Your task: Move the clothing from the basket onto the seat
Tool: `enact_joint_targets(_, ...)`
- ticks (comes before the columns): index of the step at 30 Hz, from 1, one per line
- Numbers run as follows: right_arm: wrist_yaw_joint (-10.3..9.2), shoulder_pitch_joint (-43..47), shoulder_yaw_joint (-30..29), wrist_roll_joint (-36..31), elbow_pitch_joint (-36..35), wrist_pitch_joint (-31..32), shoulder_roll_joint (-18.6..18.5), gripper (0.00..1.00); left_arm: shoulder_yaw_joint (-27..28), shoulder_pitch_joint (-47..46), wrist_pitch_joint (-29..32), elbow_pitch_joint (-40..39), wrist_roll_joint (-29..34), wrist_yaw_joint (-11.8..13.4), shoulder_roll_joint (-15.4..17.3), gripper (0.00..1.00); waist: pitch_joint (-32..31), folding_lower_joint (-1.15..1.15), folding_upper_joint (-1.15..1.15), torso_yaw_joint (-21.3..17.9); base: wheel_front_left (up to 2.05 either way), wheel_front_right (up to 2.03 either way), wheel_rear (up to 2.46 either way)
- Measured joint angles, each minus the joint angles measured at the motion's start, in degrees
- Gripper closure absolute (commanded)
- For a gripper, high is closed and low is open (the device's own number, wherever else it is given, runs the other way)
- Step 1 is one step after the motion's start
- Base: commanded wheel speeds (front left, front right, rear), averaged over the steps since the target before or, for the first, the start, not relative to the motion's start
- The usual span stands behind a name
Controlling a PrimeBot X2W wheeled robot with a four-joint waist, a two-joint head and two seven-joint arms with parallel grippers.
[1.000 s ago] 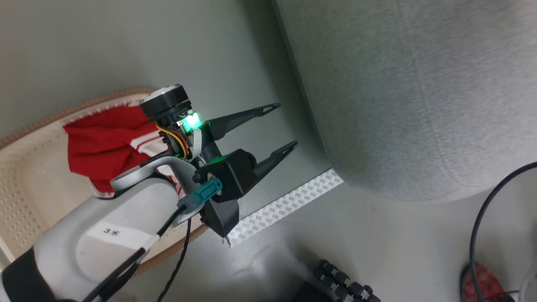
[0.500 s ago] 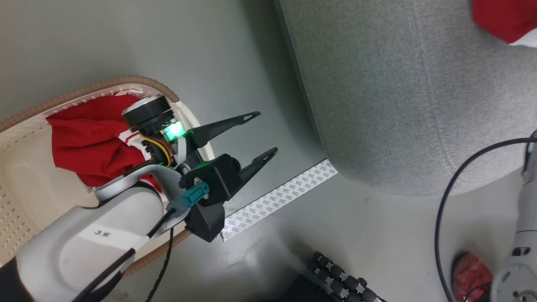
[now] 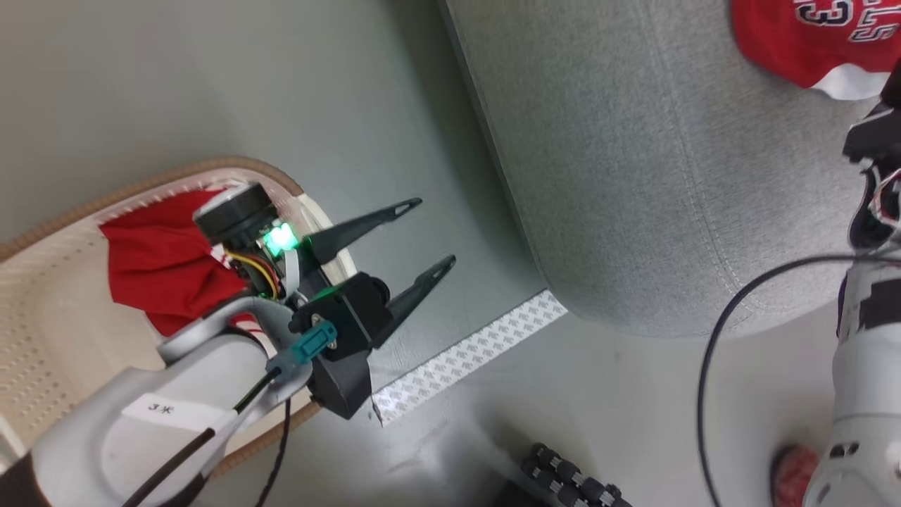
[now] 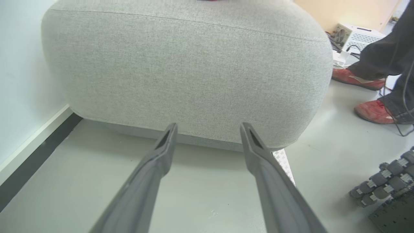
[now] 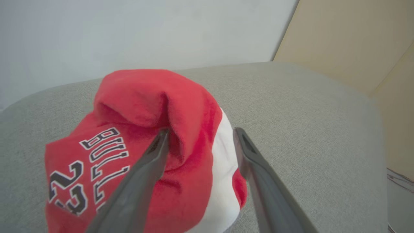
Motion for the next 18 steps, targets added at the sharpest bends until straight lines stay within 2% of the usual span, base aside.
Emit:
enact_joint_targets(3,0.0,2.42,1.44,-2.3,-2.86,-0.01,0.35,0.0,0.23,1.12,-1.61,1.05,-0.65,1.02,-0.84,0.0,-1.51,0.0,-0.01,0.39,0.0,0.0,0.0)
enact_joint_targets(9,0.01,9.6,7.87,-4.2,-8.23,-0.01,2.04,0.0,2.55,4.41,-6.56,4.21,-3.26,4.79,-2.13,0.0,-5.63,0.0,0.0,1.59,0.0,0.0,0.0)
enact_joint_targets(12,0.01,12.6,13.17,-4.41,-8.62,-0.01,2.78,0.0,5.36,7.26,-8.9,6.25,-6.65,7.82,-3.32,0.0,-8.26,0.0,-0.01,2.27,0.0,0.0,0.0)
enact_joint_targets(18,0.01,16.03,25.28,-2.01,-10.13,0.0,3.42,0.0,10.09,12.43,-11.65,10.01,-12.12,12.02,-4.31,0.0,-14.0,-0.01,-0.01,3.92,0.0,0.0,0.0)
